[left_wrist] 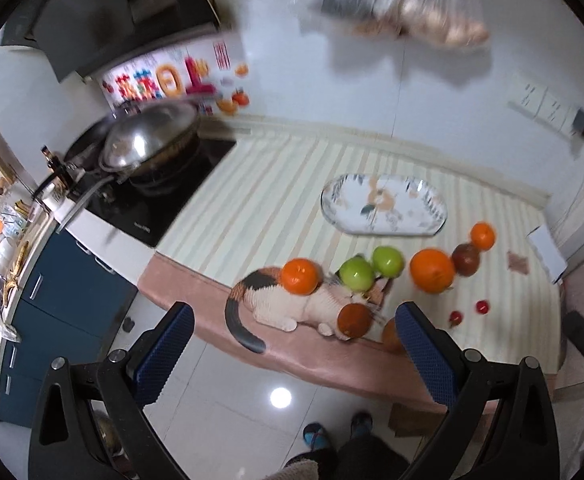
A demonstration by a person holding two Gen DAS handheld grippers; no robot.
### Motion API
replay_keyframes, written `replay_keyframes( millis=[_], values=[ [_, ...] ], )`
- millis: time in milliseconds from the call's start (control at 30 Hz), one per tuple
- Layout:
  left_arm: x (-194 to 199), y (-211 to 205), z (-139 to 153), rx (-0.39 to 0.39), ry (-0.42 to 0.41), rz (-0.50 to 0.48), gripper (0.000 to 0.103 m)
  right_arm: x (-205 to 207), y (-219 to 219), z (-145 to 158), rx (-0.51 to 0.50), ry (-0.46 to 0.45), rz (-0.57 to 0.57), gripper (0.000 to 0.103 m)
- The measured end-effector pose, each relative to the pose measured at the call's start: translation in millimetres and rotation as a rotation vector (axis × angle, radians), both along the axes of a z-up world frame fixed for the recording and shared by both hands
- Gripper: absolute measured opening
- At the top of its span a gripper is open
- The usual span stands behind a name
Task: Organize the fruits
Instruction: 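Grasp a brown fruit with the left tool while the right tool grasps a large orange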
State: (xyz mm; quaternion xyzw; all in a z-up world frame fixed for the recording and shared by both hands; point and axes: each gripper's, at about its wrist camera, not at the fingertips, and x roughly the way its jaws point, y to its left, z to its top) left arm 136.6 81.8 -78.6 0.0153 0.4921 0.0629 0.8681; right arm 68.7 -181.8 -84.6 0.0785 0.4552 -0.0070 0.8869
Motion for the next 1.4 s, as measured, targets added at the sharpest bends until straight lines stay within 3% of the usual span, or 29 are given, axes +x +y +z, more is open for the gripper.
replay_keyframes(
  millis=[233, 400, 500, 600, 867, 1067, 1200, 1300, 1400],
  values=[
    [56.4, -0.6, -98.6, -0.064, 0.261, 0.003, 0.102, 90.1, 0.8, -89.2, 0.012, 0.186, 0.039, 0.103],
    [86.4, -8.9, -175.5, -0.156, 0.472, 0.024, 0.092, 144.3, 7.0, -147.3, 0.031, 0.32, 0.106, 0.103],
    [99.3, -14.1, -209.3, -0.213, 0.557, 0.041, 0.092, 171.0, 12.3, -175.8, 0.024, 0.388, 0.148, 0.103],
    [106.3, -17.6, -230.2, -0.237, 0.6, 0.065, 0.091, 190.8, 16.9, -198.2, 0.02, 0.435, 0.178, 0.103],
    [119.1, -36.6, -262.1, -0.278, 0.673, 0.059, 0.079, 231.4, 27.7, -237.0, 0.0, 0.517, 0.244, 0.103],
    [114.6, -48.8, -276.8, -0.278, 0.697, 0.054, 0.053, 250.1, 32.9, -258.8, 0.026, 0.582, 0.28, 0.103],
    [112.2, -54.3, -280.0, -0.267, 0.683, 0.05, 0.052, 256.7, 35.1, -268.6, 0.037, 0.616, 0.293, 0.099],
    [109.7, -56.1, -278.7, -0.261, 0.674, 0.049, 0.051, 258.6, 38.0, -277.3, 0.087, 0.644, 0.325, 0.084],
    [111.7, -60.6, -275.8, -0.242, 0.666, 0.044, 0.051, 256.3, 42.3, -277.2, 0.082, 0.637, 0.332, 0.083]
  ],
)
